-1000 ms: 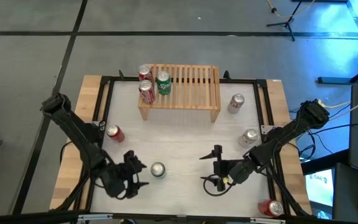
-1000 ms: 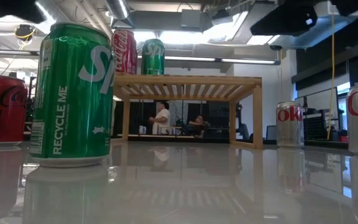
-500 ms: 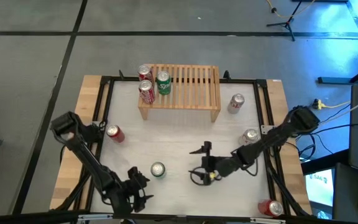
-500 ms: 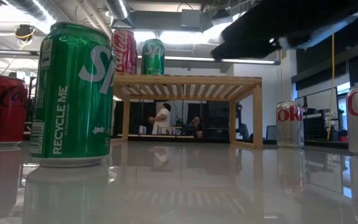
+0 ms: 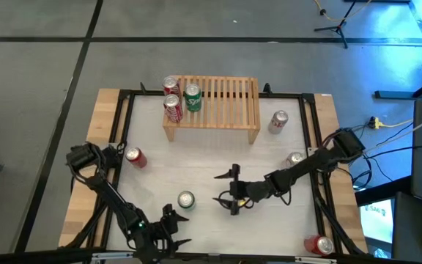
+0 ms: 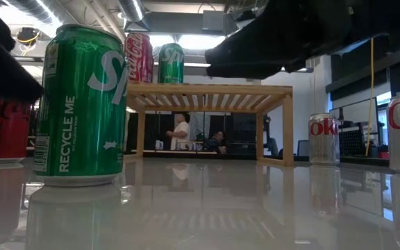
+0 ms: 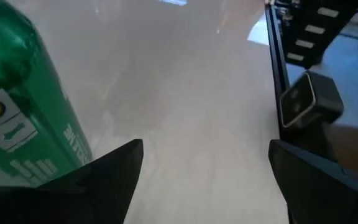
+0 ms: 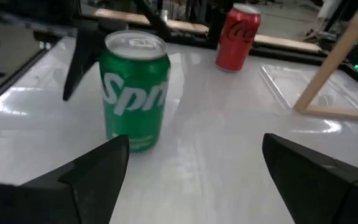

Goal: Place canned beverage on shelf
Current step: Put the green soda can on the shelf aligned with the other green soda can

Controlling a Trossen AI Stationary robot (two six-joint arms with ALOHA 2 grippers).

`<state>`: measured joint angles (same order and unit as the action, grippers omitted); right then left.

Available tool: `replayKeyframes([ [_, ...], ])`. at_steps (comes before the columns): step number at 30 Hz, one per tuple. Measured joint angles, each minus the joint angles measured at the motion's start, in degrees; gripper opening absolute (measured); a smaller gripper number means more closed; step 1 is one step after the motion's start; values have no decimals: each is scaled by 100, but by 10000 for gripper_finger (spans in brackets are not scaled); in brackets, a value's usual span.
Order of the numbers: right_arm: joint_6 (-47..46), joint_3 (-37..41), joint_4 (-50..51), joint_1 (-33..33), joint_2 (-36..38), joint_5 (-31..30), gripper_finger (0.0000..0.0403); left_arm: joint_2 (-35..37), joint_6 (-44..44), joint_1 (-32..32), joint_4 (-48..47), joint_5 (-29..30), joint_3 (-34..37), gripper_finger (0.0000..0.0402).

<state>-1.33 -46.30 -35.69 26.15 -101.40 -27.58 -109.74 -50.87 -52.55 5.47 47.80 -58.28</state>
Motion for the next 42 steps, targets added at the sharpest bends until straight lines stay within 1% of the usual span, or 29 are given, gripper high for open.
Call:
replayKeyframes([
  [3, 19, 0, -274, -71, -110, -98, 363, -117, 6, 90, 73, -8, 0, 337],
  [9, 21, -10, -838, -411, -579, -130, 363, -200, 5, 179, 74, -46, 0, 337],
  [16, 21, -451, -973, -747, -1060, -130, 363, -203, 6, -47, 68, 111, 0, 337],
  [19, 22, -664, -928, -841, -1249, -125, 363, -203, 4, -212, 59, 485, 0, 337],
  [24, 23, -1040, -921, -862, -1597, 16, 363, -203, 2, -401, -63, 1397, 0, 337],
  [26, 32, -1189, -909, -859, -1710, 18, 363, -203, 2, -395, -61, 1576, 1, 337],
  [28, 32, -1317, -875, -855, -1805, 22, 363, -203, -1, -363, -63, 1560, 0, 337],
  [33, 33, -1522, -675, -855, -1889, 47, 363, -203, -5, -241, -93, 1308, 0, 337],
  [36, 23, -1552, -608, -842, -1889, 334, 363, -203, -71, -175, -262, 1308, 2, 337],
  [38, -12, -1552, -611, -806, -1889, 504, 363, -203, -291, -145, -474, 1309, 1, 337],
  [42, 4, -1552, -602, -693, -1889, 506, 362, -203, -875, -159, -947, 1265, 0, 337],
])
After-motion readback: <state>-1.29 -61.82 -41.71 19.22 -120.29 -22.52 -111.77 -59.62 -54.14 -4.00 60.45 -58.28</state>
